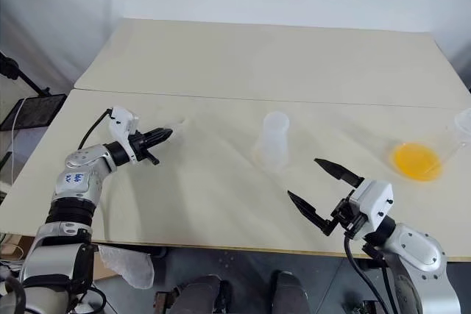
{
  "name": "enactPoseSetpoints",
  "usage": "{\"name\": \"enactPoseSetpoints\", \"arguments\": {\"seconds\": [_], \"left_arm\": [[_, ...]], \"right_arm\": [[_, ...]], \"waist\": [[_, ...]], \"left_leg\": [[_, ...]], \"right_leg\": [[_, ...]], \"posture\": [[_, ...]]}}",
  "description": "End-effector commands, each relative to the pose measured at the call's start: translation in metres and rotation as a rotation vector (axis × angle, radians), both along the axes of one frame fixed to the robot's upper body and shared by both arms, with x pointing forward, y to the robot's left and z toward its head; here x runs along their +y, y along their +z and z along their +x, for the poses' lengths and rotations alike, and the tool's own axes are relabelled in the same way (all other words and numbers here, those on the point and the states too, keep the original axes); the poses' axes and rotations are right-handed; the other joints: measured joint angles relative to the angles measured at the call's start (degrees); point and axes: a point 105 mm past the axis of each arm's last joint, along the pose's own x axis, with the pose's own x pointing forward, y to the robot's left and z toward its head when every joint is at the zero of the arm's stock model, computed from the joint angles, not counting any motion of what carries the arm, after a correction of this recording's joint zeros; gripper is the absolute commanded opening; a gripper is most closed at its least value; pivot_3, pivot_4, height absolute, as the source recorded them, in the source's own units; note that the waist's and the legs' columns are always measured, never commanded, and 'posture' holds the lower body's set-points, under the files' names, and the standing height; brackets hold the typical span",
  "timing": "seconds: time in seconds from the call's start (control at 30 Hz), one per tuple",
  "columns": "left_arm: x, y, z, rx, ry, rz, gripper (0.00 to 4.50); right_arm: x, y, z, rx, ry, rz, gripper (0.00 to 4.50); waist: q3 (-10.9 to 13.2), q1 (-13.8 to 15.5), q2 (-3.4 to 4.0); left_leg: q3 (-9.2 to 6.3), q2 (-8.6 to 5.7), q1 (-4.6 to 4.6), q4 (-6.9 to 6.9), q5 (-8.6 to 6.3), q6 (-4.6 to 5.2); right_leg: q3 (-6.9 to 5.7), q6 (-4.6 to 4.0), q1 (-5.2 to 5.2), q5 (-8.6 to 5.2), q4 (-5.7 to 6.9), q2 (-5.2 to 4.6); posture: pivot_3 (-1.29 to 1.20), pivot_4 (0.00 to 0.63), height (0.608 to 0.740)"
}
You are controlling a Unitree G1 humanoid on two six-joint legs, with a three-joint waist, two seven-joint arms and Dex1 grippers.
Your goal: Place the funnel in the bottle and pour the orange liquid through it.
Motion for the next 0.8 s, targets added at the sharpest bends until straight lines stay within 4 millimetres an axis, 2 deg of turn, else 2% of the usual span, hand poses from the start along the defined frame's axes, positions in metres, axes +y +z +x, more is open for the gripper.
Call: {"name": "enactPoseSetpoints", "arguments": {"seconds": [0.03,0.23,0.37,0.5,0.7,0.8], "left_arm": [[-0.001,0.030,-0.004,-0.084,-0.054,-0.057,0.03],[-0.006,0.069,-0.025,-0.066,-0.257,-0.087,0.03],[-0.030,0.104,-0.053,0.023,-0.542,-0.004,0.03],[-0.049,0.122,-0.070,0.140,-0.744,0.059,0.03],[-0.080,0.141,-0.076,0.223,-0.916,0.110,0.03],[-0.105,0.147,-0.071,0.234,-0.949,0.151,0.03]], "right_arm": [[0.003,0.016,-0.008,-0.063,0.030,-0.005,4.50],[-0.001,0.018,-0.009,-0.068,0.007,-0.010,4.50],[-0.007,0.014,-0.012,-0.054,-0.025,-0.011,4.50],[-0.009,0.010,-0.011,-0.045,-0.041,-0.011,4.50],[-0.008,0.007,-0.010,-0.044,-0.061,0.002,4.50],[-0.006,0.005,-0.010,-0.045,-0.066,0.005,4.50]], "waist": [[0.00,-0.02,0.00],[0.00,-0.15,-0.01],[0.01,0.07,-0.01],[0.01,-0.02,0.01],[0.03,-0.13,0.01],[0.03,-0.12,0.01]], "left_leg": [[0.00,0.01,0.00,0.00,0.00,0.00],[-0.01,0.02,-0.01,0.00,0.00,0.00],[-0.12,-0.01,-0.11,0.09,0.00,0.00],[-0.15,-0.07,-0.15,0.14,0.00,0.01],[-0.07,0.06,-0.17,0.15,0.00,0.01],[-0.07,0.07,-0.17,0.15,0.00,0.01]], "right_leg": [[0.00,0.00,0.00,0.00,0.00,0.00],[0.01,0.00,-0.01,0.00,0.00,0.01],[0.12,0.00,0.01,0.00,0.00,0.02],[0.17,0.00,0.02,0.00,-0.01,0.04],[0.28,0.00,-0.03,-0.02,-0.02,0.24],[0.38,0.00,-0.04,-0.02,-0.02,0.24]], "posture": [[0.00,0.150,0.740],[0.00,0.150,0.740],[0.00,0.150,0.740],[0.00,0.150,0.740],[0.00,0.150,0.740],[0.00,0.150,0.740]]}}
